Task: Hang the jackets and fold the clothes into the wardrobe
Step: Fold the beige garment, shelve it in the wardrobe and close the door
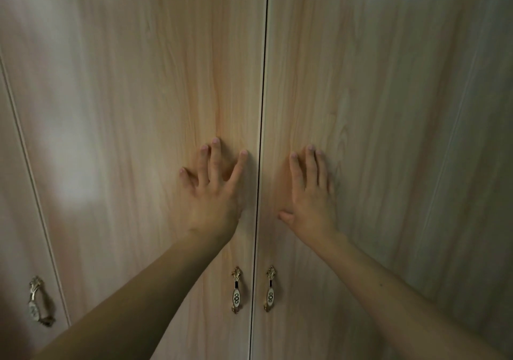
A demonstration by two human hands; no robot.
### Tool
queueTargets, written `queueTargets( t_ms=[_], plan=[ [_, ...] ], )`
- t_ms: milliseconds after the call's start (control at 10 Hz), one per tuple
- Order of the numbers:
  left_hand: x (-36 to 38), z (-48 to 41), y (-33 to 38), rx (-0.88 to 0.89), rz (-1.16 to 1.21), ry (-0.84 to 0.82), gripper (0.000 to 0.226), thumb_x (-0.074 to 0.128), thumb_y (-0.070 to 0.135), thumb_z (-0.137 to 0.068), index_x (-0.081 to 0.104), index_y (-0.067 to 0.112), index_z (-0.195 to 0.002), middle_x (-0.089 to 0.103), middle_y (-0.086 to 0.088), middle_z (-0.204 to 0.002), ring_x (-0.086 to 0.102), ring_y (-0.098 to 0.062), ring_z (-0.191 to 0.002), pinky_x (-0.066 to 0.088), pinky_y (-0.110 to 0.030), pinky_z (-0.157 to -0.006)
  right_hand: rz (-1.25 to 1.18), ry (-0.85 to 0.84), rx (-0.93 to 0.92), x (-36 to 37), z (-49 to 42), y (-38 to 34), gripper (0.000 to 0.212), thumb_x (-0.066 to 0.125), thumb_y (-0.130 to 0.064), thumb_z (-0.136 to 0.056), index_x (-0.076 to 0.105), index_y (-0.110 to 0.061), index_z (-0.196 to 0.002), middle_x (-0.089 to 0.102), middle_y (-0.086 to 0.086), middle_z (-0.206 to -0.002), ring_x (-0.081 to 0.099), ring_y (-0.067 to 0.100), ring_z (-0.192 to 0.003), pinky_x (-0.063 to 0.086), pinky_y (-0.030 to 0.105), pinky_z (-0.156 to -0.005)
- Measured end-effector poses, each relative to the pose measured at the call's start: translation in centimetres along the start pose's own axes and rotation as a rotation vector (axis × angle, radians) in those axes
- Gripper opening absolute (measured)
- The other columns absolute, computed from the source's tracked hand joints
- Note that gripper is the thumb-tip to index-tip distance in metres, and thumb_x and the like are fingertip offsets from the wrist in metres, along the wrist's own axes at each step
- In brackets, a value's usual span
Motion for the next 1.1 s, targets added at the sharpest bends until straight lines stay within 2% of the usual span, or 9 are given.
queueTargets(
  t_ms=[100,200,300,400,500,600,700,900,1100],
  plan=[
    [-0.5,0.1,-0.5,0.018,-0.004,-0.042,0.108,0.075,0.050,-0.077,0.001,0.038,-0.155,-0.019,-0.017,-0.161,-0.008,-0.039,-0.149,0.022,-0.066,-0.112,-0.035,-0.065,-0.037,-0.7,0.3,0.0,0.127,0.079,-0.056,-0.071,-0.008,-0.017,-0.156,-0.023,0.015,-0.161,-0.021,0.034,-0.148,0.008,0.049,-0.123],
    [-0.7,0.3,-1.6,0.076,0.055,-0.103,0.102,0.070,0.051,-0.081,0.000,0.040,-0.154,-0.031,-0.008,-0.160,-0.017,-0.034,-0.150,0.015,-0.059,-0.119,-0.133,-0.081,-0.066,-2.0,0.6,0.0,0.111,0.073,-0.057,-0.077,0.004,-0.018,-0.156,-0.012,0.012,-0.163,-0.012,0.030,-0.150,0.012,0.045,-0.123],
    [-1.0,1.6,-2.6,0.117,0.135,-0.144,0.092,0.067,0.051,-0.084,0.009,0.039,-0.154,-0.028,0.000,-0.162,-0.015,-0.028,-0.151,0.012,-0.052,-0.121,-0.158,-0.109,-0.040,-3.1,1.3,-0.3,0.099,0.068,-0.055,-0.082,0.012,-0.018,-0.154,0.003,0.009,-0.163,0.006,0.029,-0.150,0.021,0.048,-0.119],
    [-1.0,3.9,-3.2,0.059,0.156,-0.222,0.093,0.069,0.050,-0.083,0.012,0.033,-0.154,-0.019,0.005,-0.163,-0.004,-0.027,-0.152,0.017,-0.050,-0.121,-0.176,-0.177,-0.006,-3.6,2.4,-0.7,0.090,0.065,-0.051,-0.086,0.015,-0.017,-0.153,0.012,0.009,-0.162,0.015,0.028,-0.148,0.022,0.048,-0.118],
    [-1.3,5.3,-3.8,-0.080,0.263,-0.326,0.093,0.071,0.055,-0.079,0.020,0.029,-0.152,-0.004,0.003,-0.164,0.016,-0.030,-0.149,0.031,-0.052,-0.116,-0.171,-0.208,0.000,-4.2,3.2,-1.3,0.085,0.063,-0.052,-0.087,0.020,-0.017,-0.151,0.021,0.007,-0.158,0.020,0.027,-0.146,0.026,0.046,-0.116],
    [-2.6,5.6,-4.1,-0.081,0.297,-0.363,0.088,0.068,0.058,-0.079,0.025,0.026,-0.150,0.013,-0.001,-0.161,0.026,-0.030,-0.145,0.034,-0.051,-0.113,-0.169,-0.215,-0.009,-5.0,3.4,-2.2,0.081,0.061,-0.052,-0.088,0.023,-0.017,-0.150,0.023,0.006,-0.157,0.023,0.026,-0.144,0.028,0.046,-0.115],
    [-3.4,5.8,-5.0,-0.078,0.332,-0.359,0.084,0.064,0.058,-0.082,0.026,0.025,-0.149,0.021,-0.001,-0.159,0.026,-0.029,-0.144,0.033,-0.050,-0.112,-0.186,-0.195,-0.019,-5.9,3.7,-3.2,0.078,0.062,-0.050,-0.087,0.027,-0.016,-0.149,0.028,0.006,-0.155,0.024,0.027,-0.143,0.029,0.043,-0.114],
    [-2.9,6.8,-6.7,-0.126,0.385,-0.413,0.078,0.058,0.054,-0.090,0.025,0.017,-0.150,0.025,-0.003,-0.158,0.028,-0.029,-0.142,0.032,-0.048,-0.112,-0.172,-0.286,0.019,-5.9,6.8,-4.5,0.085,0.066,-0.055,-0.084,0.025,-0.022,-0.151,0.024,0.002,-0.158,0.020,0.022,-0.146,0.027,0.039,-0.114],
    [-2.4,10.7,-6.5,-0.126,0.411,-0.496,0.075,0.052,0.055,-0.092,0.023,0.021,-0.153,0.024,-0.004,-0.158,0.026,-0.031,-0.143,0.032,-0.049,-0.111,-0.213,-0.274,0.036,-6.9,10.0,-3.7,0.080,0.067,-0.051,-0.083,0.032,-0.020,-0.148,0.031,0.005,-0.155,0.025,0.025,-0.144,0.030,0.040,-0.114]
  ],
)
Point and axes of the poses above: each hand's wrist, its own z-axis away from the middle knuckle, its own x-axis out of the palm, y = z × x, the point moved 3 cm from there along -z, towards the middle knuckle
